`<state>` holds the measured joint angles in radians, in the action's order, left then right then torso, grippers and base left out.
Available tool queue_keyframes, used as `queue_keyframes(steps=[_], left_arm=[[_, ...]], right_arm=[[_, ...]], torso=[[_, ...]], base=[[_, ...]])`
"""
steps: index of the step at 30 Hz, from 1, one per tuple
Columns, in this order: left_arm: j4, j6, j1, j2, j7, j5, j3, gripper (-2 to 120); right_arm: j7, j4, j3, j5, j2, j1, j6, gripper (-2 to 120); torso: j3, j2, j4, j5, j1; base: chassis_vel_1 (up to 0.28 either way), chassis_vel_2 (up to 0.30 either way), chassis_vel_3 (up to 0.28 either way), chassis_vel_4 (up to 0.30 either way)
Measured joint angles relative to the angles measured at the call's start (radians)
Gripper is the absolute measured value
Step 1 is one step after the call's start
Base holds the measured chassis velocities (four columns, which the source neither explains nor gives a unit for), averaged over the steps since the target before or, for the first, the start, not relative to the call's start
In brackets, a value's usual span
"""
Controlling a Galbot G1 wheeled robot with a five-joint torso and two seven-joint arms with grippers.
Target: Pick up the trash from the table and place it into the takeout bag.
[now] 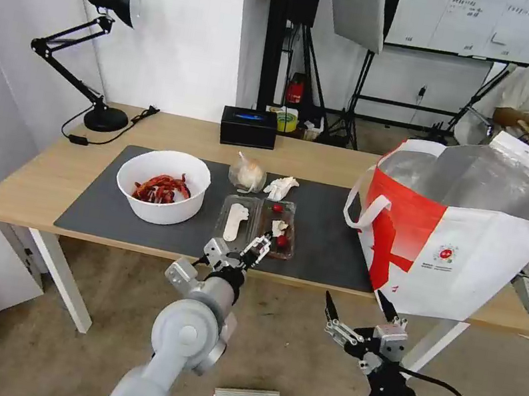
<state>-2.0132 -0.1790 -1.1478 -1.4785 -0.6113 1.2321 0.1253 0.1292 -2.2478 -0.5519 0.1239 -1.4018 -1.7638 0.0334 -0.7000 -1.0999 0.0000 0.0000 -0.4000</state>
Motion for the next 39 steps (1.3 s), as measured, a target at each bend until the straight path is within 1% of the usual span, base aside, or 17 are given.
queue_keyframes(steps=[18, 31, 39], left_arm=[[0.029, 0.001, 0.034, 0.005, -0.053, 0.011, 0.008, 100], [0.038, 0.008, 0.044, -0.001, -0.063, 0.014, 0.011, 100], [0.018, 0.022, 0.036, 0.002, -0.066, 0.014, 0.021, 100]], right_arm=[[-0.002, 0.011, 0.007, 0.000, 0.000, 0.007, 0.001, 100], [-0.003, 0.015, 0.009, -0.001, 0.000, 0.004, 0.004, 100], [-0.003, 0.028, 0.020, -0.009, -0.005, 0.004, 0.009, 100]], torso=[[0.000, 0.000, 0.0000, 0.0000, 0.000], [0.000, 0.000, -0.0001, 0.0000, 0.000], [0.000, 0.000, 0.0000, 0.0000, 0.000]], base=[[0.000, 0.000, 0.000, 0.000], [0.000, 0.000, 0.000, 0.000], [0.000, 0.000, 0.000, 0.000]])
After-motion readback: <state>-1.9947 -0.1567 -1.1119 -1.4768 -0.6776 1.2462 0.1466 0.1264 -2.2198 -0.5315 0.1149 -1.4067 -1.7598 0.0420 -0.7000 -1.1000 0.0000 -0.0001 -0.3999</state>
